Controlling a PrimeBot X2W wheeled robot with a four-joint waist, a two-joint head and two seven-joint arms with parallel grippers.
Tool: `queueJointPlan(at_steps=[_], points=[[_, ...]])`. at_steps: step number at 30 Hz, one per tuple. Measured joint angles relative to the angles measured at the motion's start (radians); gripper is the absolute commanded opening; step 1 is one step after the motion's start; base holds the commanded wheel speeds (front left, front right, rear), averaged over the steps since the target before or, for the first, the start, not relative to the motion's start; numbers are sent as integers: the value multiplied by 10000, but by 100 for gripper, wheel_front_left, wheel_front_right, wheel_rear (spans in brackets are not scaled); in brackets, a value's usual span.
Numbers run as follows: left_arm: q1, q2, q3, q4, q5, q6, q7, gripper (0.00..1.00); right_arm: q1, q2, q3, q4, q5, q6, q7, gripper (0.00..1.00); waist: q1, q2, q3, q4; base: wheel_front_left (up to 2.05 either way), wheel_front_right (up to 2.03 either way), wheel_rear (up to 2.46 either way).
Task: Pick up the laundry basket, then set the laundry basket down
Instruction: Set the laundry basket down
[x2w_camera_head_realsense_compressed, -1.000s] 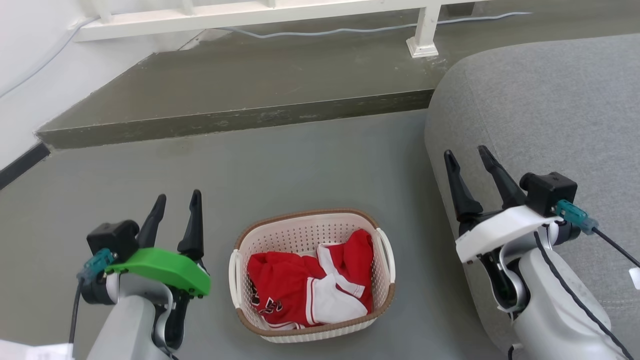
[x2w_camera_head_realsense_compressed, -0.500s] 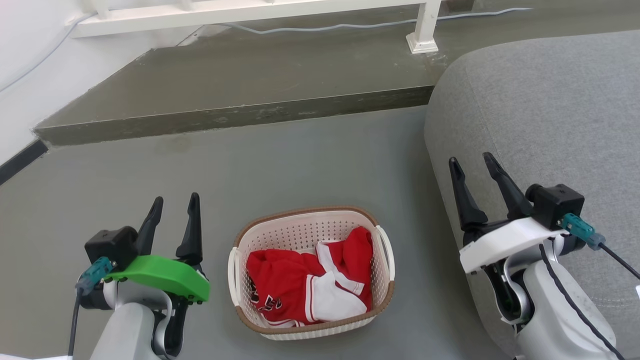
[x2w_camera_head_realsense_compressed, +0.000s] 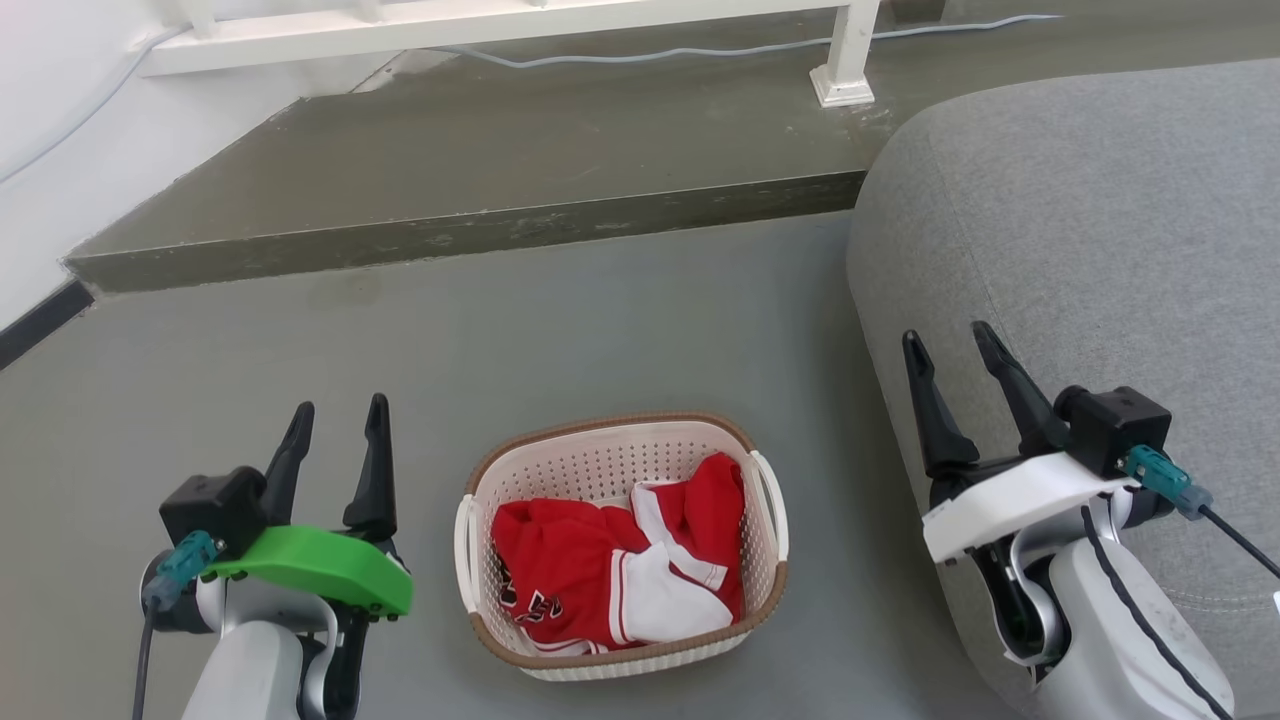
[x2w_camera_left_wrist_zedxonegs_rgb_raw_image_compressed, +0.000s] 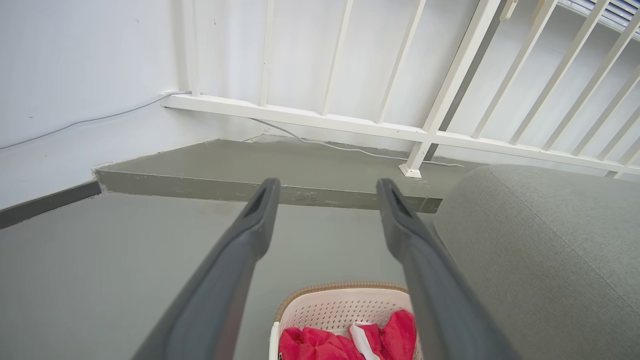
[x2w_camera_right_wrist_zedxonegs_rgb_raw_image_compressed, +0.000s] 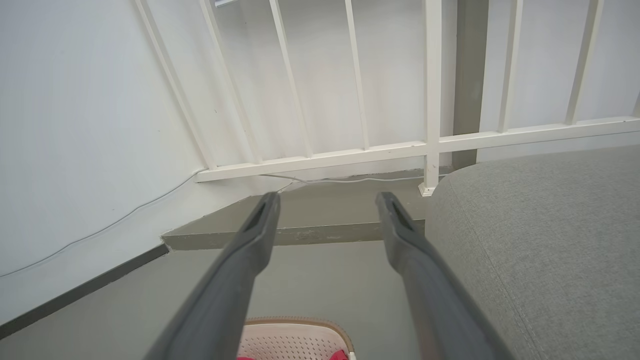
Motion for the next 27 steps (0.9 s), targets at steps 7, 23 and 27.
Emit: queueJointPlan(at_steps=[7,23,27], points=[[156,-10,58,-35,113,2,0,100,181,36,-75,-23,-52,13,0,100,0,0,-9,-7,0,0,0],[275,-40,94,-192,261,-2,0,100,211,88,-217,-90,-176,77,0,100,0,0,32,12,0,0,0],[309,-44,121,-217,293,-2,0,100,281,109,-251,-96,-184,105,0,100,0,0,44,24,0,0,0]])
